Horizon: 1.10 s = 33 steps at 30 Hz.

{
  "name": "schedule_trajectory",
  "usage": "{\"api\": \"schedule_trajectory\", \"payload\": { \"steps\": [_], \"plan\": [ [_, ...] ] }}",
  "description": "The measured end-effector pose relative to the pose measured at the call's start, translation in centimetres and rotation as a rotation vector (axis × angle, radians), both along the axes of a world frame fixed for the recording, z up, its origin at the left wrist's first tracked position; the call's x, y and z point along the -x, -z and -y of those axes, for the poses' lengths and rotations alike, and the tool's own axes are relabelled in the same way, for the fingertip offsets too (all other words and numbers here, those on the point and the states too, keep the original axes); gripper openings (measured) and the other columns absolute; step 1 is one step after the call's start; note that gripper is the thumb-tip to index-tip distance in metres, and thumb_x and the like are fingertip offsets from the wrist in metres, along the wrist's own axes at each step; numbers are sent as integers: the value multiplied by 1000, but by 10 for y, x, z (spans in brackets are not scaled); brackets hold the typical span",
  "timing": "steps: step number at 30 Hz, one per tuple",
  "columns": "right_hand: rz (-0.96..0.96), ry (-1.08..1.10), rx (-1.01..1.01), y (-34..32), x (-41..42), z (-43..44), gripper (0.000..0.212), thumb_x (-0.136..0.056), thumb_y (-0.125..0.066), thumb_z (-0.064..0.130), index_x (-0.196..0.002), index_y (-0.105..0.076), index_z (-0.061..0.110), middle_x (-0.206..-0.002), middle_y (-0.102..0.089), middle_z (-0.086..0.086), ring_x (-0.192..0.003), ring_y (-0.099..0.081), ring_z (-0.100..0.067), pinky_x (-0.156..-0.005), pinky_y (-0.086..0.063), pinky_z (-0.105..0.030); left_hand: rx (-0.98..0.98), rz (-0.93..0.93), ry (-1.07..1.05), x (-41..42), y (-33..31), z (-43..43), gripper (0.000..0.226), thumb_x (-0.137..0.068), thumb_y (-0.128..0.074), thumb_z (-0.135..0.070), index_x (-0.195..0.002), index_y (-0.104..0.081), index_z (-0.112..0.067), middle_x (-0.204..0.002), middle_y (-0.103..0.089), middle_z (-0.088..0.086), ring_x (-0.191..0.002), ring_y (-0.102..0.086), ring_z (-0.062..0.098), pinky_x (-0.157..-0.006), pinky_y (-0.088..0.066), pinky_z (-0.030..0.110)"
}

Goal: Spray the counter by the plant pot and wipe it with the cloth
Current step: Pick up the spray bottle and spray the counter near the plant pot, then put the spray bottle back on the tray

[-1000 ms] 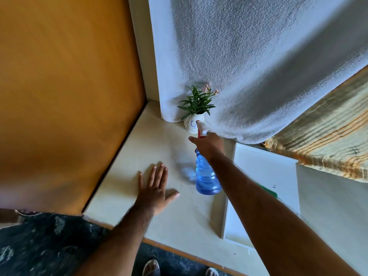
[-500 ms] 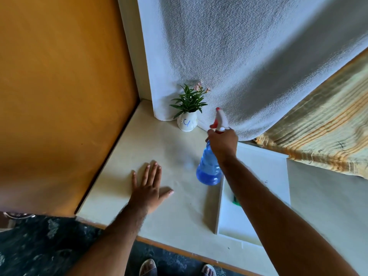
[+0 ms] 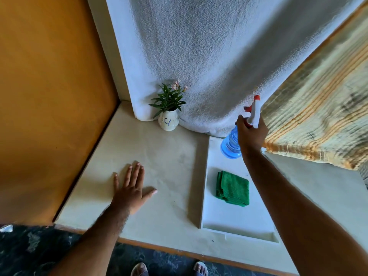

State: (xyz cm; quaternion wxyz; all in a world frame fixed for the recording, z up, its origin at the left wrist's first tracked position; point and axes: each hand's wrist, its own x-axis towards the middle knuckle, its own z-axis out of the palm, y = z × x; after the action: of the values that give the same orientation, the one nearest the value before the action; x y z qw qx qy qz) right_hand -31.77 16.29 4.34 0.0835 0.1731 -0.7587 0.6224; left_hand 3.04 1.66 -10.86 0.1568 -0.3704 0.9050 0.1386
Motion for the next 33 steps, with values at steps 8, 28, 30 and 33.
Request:
{"api": "schedule_trajectory", "payload": {
  "steps": [8, 28, 30, 33],
  "plan": [
    [45, -16, -53, 35, 12, -14, 28, -83, -78, 35, -109, -70, 29, -83, -70, 21, -73, -63, 2, -77, -53, -17, 9, 13, 5, 0, 0, 0, 106, -67, 9, -89, -146, 32, -21, -159, 35, -3, -149, 26, 17, -117, 15, 62],
    [-148, -273, -766, 97, -78, -141, 96, -67, -68, 79, -135, -44, 15, -131, -51, -6, -122, -47, -23, -104, -46, -42, -42, 24, 2, 1, -4, -2, 103, -78, -8, -86, -148, 30, -19, -159, 36, -1, -149, 26, 19, -117, 14, 62],
    [-352, -469, -997, 110, -88, -154, 100, -74, -63, 77, -144, -43, 7, -144, -48, -15, -134, -43, -29, -110, -43, -45, -38, 26, 0, 3, -6, -2, 101, -81, -11, -84, -144, 33, -18, -159, 37, 0, -149, 27, 19, -117, 13, 62],
    [-458, -460, -1114, 128, -95, -160, 91, -82, -74, 54, -146, -42, -2, -152, -42, -21, -143, -37, -35, -115, -36, -50, -30, 29, -2, 3, -7, -3, 101, -82, -10, -84, -144, 34, -18, -158, 37, 1, -149, 27, 19, -118, 12, 63]
  ]
}}
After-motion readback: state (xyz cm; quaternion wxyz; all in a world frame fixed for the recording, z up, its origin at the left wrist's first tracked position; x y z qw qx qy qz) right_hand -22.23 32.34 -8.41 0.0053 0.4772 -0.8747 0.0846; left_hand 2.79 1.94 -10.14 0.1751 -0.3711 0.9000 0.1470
